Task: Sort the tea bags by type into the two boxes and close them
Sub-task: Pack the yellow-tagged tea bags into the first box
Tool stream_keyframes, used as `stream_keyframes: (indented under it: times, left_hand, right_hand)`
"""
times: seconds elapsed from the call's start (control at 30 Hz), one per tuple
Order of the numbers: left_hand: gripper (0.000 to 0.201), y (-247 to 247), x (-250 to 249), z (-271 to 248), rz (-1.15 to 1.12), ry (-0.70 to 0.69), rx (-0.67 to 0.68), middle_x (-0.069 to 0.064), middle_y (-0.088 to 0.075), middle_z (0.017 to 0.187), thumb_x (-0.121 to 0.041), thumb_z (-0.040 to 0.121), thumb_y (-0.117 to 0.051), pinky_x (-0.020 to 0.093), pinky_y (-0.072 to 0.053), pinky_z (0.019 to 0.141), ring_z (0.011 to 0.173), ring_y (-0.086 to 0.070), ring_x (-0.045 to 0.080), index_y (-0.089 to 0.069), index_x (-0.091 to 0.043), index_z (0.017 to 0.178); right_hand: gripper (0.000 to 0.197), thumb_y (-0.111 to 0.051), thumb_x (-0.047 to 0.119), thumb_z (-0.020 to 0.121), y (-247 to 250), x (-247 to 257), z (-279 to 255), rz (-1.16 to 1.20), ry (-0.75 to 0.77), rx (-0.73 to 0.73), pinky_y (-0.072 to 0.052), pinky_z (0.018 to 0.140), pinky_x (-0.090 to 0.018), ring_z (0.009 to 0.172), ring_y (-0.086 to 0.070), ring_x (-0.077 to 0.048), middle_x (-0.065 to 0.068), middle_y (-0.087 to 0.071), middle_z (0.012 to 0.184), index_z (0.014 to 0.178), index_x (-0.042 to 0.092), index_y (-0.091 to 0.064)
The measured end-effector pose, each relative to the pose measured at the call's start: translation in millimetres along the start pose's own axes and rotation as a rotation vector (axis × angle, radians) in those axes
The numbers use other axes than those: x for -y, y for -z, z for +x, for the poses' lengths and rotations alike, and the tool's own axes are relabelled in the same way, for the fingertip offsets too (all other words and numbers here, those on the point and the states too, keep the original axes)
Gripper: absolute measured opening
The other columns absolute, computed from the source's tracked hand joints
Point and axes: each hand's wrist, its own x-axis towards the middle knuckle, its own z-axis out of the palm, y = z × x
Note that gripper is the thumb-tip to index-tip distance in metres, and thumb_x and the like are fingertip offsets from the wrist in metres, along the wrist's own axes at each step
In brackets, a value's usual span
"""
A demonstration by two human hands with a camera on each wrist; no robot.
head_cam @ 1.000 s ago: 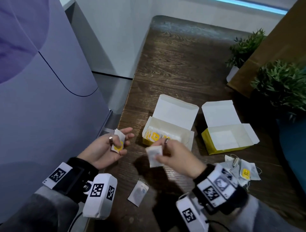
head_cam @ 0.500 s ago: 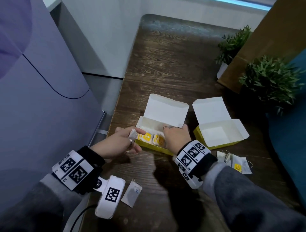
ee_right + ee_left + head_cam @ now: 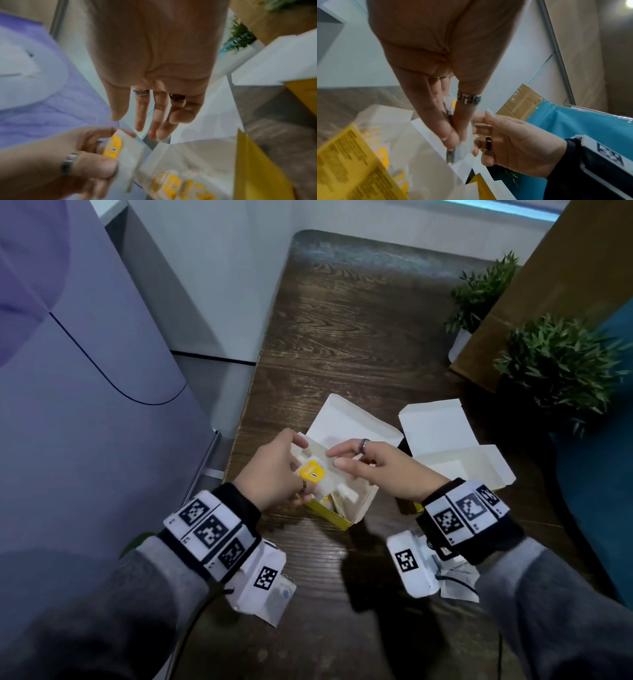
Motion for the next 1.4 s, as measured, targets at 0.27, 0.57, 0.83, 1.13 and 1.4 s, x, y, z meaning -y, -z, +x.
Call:
stream_keyframes:
  times: [0.27,0.57,0.83,1.13,1.4]
  left_hand:
    - [0.043,-19,0,17,-0.111,-0.026,0.077,0.015,-0.064,0.097,0.003,0.079,-0.066,0.031,-0.055,0.061,0.07,-0.067,0.02,-0.044,-0.013,0.112]
    - [0.026,-37,22,26,0.923,-0.147,0.05,-0.008,-0.06,0.105,-0.049,0.086,-0.045,0.047,-0.018,0.099,0.114,-0.04,0.017,-0.062,-0.033,0.097]
    - [0.015,-64,26,44,0.868,-0.095,0.028,-0.004,-0.066,0.092,-0.029,0.085,-0.052,0.043,-0.019,0.095,0.102,-0.053,0.019,-0.043,-0.022,0.096]
    - [0.012,-58,43,44,0.737,-0.183,-0.197,-0.006,-0.065,0.077,-0.02,0.085,-0.052,0.033,-0.01,0.073,0.097,-0.048,0.015,-0.05,-0.032,0.088]
    - [0.035,-30,41,12,0.709,-0.335,-0.56,0.006,-0.047,0.113,-0.021,0.078,-0.062,0.041,-0.03,0.082,0.103,-0.046,0.026,-0.054,-0.025,0.113]
  right_hand:
    - [0.012,-0.069,0.012,0.082,1,-9,5,0.09,-0.085,-0.119,-0.045,0.054,-0.015,0.057,-0.05,-0.003,0.004,-0.054,0.07,0.084,0.017,-0.059]
    - [0.005,-0.062,0.009,0.084,1,-26,8,-0.407,-0.095,-0.093,-0.04,0.056,-0.005,0.063,-0.051,-0.005,0.007,-0.055,0.078,0.087,0.013,-0.064]
    - [0.013,-0.054,0.005,0.083,-4,-31,11,-0.647,-0.107,0.01,-0.033,0.062,-0.022,0.074,-0.052,-0.022,-0.007,-0.052,0.08,0.088,-0.004,-0.062]
    - [0.021,-0.046,0.012,0.092,-11,-14,19,-1.042,0.0,0.226,-0.035,0.089,-0.034,0.112,-0.051,-0.025,-0.007,-0.061,0.113,0.101,0.012,-0.064]
    - [0.021,-0.048,0.014,0.092,-27,2,32,-1.044,0.092,0.301,-0.039,0.087,-0.036,0.109,-0.051,-0.03,-0.008,-0.05,0.118,0.099,0.011,-0.068]
